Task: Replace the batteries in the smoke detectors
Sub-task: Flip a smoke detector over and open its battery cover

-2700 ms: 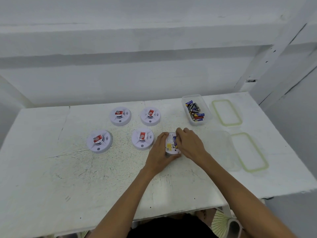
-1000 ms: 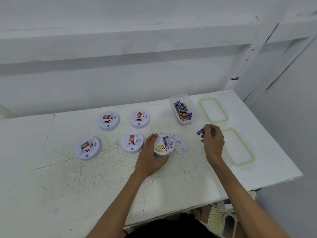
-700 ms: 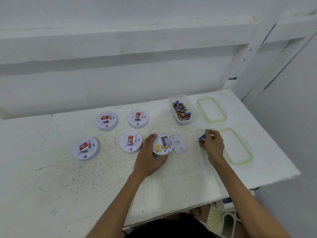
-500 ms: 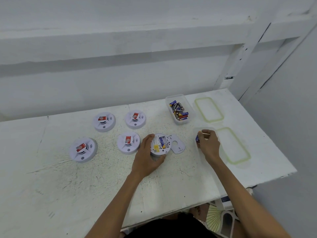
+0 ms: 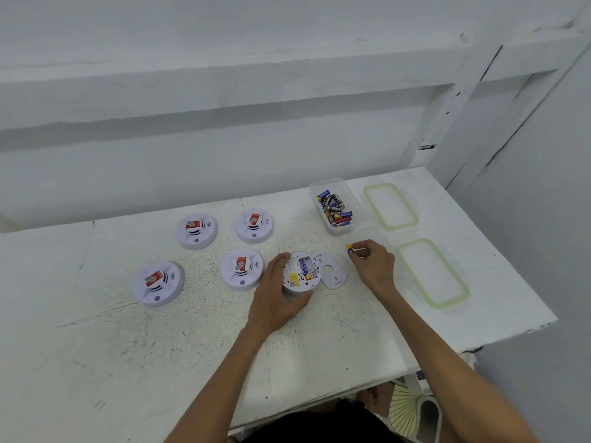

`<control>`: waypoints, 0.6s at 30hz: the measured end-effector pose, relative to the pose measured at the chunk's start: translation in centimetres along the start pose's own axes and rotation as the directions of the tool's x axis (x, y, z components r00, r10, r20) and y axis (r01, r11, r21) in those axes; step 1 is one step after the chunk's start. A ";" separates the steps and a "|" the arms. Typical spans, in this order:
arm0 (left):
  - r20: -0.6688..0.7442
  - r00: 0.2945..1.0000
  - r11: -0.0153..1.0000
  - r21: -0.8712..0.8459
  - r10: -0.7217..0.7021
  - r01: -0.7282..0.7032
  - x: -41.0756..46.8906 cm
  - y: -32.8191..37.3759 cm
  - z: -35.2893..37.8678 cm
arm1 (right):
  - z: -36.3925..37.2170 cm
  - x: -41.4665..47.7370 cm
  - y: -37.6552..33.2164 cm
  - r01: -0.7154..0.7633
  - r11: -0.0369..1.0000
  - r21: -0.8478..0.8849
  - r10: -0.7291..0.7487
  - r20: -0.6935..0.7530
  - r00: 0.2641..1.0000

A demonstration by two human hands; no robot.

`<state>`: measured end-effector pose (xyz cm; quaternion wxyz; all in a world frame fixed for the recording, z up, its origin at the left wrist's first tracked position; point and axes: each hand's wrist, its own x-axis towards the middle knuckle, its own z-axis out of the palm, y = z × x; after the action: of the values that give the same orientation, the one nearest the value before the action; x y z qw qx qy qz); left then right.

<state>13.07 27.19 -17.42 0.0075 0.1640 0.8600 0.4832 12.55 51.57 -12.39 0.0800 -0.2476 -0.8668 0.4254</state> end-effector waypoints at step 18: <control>0.008 1.000 0.999 -0.038 0.000 0.000 0.0 0.1 0.0 | -1.7 0.4 -0.3 0.070 0.983 -0.171 -0.042 0.164 0.986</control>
<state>13.12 27.22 -17.39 0.0142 0.1659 0.8506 0.4988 12.73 52.78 -11.19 -0.0001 -0.1942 -0.9113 0.3631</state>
